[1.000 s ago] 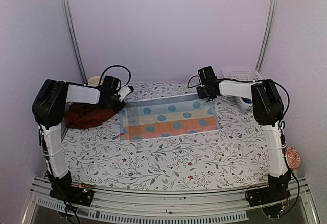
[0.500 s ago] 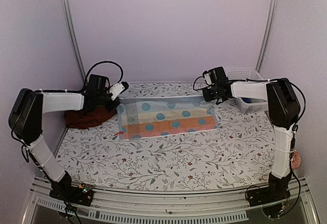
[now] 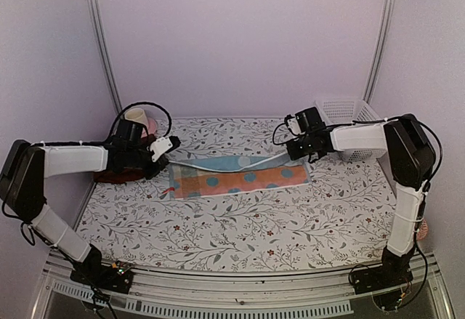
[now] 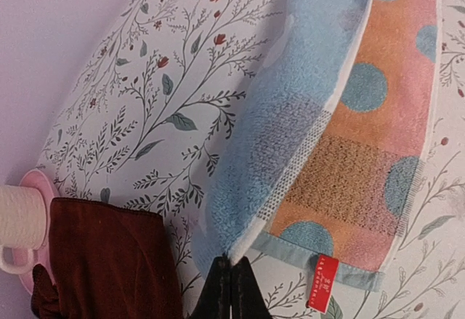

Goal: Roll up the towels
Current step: Fold the towel at the center of the board.

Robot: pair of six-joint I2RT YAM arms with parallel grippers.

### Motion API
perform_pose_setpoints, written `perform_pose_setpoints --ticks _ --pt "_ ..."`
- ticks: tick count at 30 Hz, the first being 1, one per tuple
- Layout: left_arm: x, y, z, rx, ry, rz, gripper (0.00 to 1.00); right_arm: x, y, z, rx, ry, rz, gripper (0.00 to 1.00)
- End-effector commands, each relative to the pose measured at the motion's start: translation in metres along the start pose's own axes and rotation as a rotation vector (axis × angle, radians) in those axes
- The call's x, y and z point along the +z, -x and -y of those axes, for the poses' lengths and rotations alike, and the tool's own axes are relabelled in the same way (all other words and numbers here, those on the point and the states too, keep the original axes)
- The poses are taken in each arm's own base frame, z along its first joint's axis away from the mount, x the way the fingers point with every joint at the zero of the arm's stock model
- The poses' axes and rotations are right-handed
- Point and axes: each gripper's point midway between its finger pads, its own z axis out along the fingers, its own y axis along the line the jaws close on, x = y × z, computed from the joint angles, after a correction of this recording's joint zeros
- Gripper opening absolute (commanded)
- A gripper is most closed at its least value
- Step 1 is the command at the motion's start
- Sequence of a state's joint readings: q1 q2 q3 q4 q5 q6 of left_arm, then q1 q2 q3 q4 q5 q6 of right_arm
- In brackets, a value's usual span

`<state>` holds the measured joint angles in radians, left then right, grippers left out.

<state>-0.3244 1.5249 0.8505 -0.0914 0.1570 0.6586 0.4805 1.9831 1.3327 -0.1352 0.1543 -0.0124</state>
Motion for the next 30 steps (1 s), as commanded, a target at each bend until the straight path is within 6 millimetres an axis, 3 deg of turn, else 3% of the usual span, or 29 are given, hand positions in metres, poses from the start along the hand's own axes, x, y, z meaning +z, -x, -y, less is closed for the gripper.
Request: perform_pose_setpoints --ticks 1,5,10,14,22,30 --pt "-0.013 0.005 0.019 0.012 -0.078 0.041 0.0 -0.023 0.01 -0.001 0.038 -0.006 0.037 0.04" --pt "-0.018 0.003 0.027 0.01 -0.108 0.044 0.0 -0.035 0.006 0.007 0.056 -0.044 0.043 0.03" --pt "-0.02 -0.001 0.034 0.008 -0.135 0.023 0.0 -0.057 0.015 0.017 0.07 -0.078 0.083 0.03" --pt "-0.019 -0.008 0.039 0.008 -0.145 0.007 0.0 -0.062 0.003 0.018 0.065 -0.08 0.068 0.03" --pt "-0.017 -0.019 0.065 0.031 -0.225 -0.012 0.0 -0.044 -0.032 0.007 0.044 -0.035 -0.023 0.03" --pt "-0.014 -0.031 0.088 0.048 -0.315 -0.042 0.0 -0.039 -0.045 0.006 0.047 -0.038 -0.047 0.03"
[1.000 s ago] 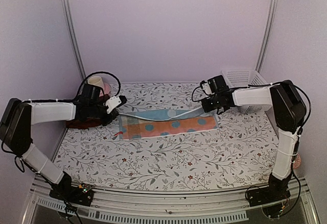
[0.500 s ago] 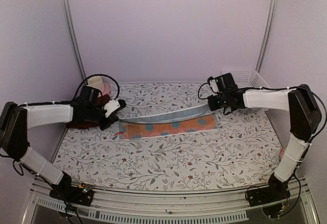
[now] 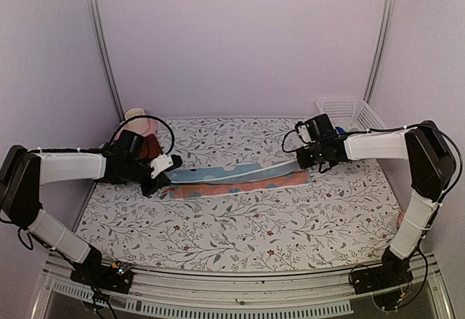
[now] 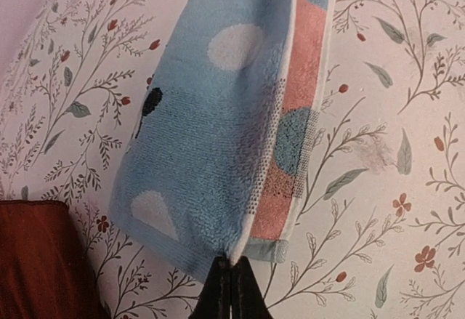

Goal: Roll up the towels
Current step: Fold the towel at the center of the board.

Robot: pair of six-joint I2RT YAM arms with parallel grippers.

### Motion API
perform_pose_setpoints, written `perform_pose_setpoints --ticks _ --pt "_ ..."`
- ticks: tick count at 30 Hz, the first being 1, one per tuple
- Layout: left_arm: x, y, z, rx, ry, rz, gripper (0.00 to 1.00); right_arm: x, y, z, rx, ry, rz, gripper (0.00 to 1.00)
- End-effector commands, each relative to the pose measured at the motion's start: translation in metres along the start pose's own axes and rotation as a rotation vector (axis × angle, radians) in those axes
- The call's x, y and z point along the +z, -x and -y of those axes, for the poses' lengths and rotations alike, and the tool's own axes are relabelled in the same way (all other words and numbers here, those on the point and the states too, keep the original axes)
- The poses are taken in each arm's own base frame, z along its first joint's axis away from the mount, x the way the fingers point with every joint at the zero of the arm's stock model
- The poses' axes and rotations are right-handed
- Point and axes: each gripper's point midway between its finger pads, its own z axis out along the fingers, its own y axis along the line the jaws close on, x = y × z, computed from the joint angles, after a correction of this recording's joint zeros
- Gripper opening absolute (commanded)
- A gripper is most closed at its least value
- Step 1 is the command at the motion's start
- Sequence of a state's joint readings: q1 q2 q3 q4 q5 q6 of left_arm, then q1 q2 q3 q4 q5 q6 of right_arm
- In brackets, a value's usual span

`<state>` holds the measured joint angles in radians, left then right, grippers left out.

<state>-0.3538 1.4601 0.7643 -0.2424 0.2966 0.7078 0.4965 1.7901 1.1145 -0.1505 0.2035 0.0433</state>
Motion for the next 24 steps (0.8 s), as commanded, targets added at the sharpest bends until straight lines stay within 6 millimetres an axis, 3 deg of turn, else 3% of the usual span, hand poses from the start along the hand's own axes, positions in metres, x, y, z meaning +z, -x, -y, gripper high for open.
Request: perform_pose_setpoints --ticks 1,11,14,17,18,24 --pt "0.006 -0.009 0.022 0.015 -0.088 -0.022 0.0 0.005 -0.008 -0.003 0.007 0.003 -0.015 0.04" --pt "0.01 -0.016 0.03 0.02 -0.124 -0.058 0.0 0.011 -0.029 -0.01 -0.026 0.019 -0.067 0.12" --pt "0.011 -0.017 0.032 0.019 -0.135 -0.057 0.02 0.011 -0.031 -0.012 -0.032 0.025 -0.075 0.18" --pt "0.01 -0.016 0.035 0.025 -0.15 -0.056 0.06 0.008 -0.031 -0.012 -0.032 0.029 -0.076 0.34" --pt "0.009 -0.017 0.035 0.027 -0.153 -0.057 0.1 0.007 -0.031 -0.013 -0.033 0.032 -0.079 0.41" --pt "-0.003 -0.014 0.047 0.055 -0.215 -0.046 0.52 -0.006 -0.025 -0.01 -0.028 0.027 -0.074 0.63"
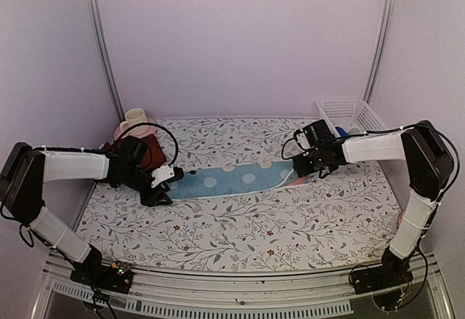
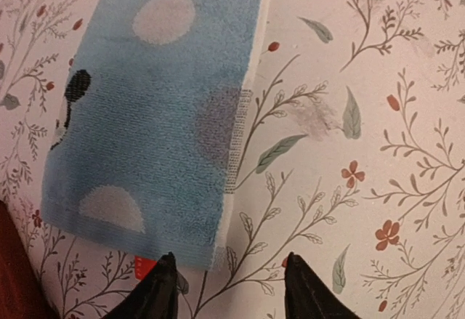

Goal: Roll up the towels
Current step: Fold the towel at the center of the board, then smooth out the towel at the center of the board.

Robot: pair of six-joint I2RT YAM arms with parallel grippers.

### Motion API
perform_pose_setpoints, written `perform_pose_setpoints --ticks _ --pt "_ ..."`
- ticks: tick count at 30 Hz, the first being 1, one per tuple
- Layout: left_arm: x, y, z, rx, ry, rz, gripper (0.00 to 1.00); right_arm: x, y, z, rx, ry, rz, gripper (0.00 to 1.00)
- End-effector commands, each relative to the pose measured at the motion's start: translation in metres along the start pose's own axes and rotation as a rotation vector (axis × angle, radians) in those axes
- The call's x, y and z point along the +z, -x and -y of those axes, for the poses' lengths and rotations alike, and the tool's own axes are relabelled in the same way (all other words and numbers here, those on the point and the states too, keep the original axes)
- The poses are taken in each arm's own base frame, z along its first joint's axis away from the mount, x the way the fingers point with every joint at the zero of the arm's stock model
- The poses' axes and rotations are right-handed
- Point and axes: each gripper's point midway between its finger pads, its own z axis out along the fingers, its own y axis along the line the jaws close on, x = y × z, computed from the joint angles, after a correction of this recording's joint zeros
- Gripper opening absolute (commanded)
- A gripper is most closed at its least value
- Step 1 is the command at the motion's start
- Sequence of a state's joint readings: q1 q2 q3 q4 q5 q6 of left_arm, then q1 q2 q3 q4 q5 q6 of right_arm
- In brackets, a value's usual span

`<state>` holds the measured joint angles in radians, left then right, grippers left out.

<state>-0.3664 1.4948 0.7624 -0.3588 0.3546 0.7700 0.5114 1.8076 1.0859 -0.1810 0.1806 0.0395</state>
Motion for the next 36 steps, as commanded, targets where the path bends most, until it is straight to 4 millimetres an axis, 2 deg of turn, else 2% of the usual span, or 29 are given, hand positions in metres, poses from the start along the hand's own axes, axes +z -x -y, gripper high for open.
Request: perform_pose_setpoints --ticks 1,4,9,12,15,17,20,23,24,26,28,30,36 --pt "-0.009 0.006 0.015 0.038 -0.065 0.016 0.57 -0.015 0.003 0.0 0.002 -0.001 0.005 0.65" --pt "-0.015 0.008 0.007 0.032 -0.043 0.029 0.65 -0.024 0.007 0.003 0.014 -0.01 0.013 0.72" --pt "-0.03 0.025 -0.032 -0.073 0.053 0.097 0.73 -0.046 0.021 0.014 0.064 -0.044 0.054 0.76" --pt "-0.035 0.034 -0.045 -0.11 0.079 0.134 0.74 -0.058 0.029 0.013 0.078 -0.022 0.085 0.79" --pt "-0.032 0.038 -0.057 -0.134 0.122 0.152 0.74 -0.058 0.032 0.013 0.085 -0.02 0.089 0.8" --pt "-0.028 0.037 -0.071 -0.155 0.176 0.149 0.69 -0.05 0.033 0.013 0.085 -0.029 0.078 0.78" --pt "-0.021 0.034 -0.089 -0.183 0.247 0.142 0.59 -0.031 0.034 0.011 0.096 -0.037 0.051 0.67" --pt "-0.015 0.033 -0.099 -0.199 0.269 0.134 0.5 -0.011 0.032 0.011 0.127 -0.022 0.027 0.39" --pt "-0.013 0.033 -0.099 -0.198 0.268 0.134 0.47 -0.008 0.044 0.011 0.143 -0.01 0.047 0.31" --pt "-0.01 0.033 -0.1 -0.196 0.269 0.137 0.38 0.003 0.049 0.008 0.164 0.017 0.048 0.16" --pt "-0.006 0.032 -0.097 -0.193 0.26 0.135 0.28 0.013 0.051 0.01 0.182 0.024 0.042 0.1" --pt "0.0 0.028 -0.093 -0.193 0.253 0.127 0.23 0.022 0.051 0.013 0.193 0.012 0.033 0.08" --pt "0.022 0.012 -0.091 -0.174 0.294 0.041 0.21 0.043 0.042 0.03 0.224 -0.047 0.001 0.05"
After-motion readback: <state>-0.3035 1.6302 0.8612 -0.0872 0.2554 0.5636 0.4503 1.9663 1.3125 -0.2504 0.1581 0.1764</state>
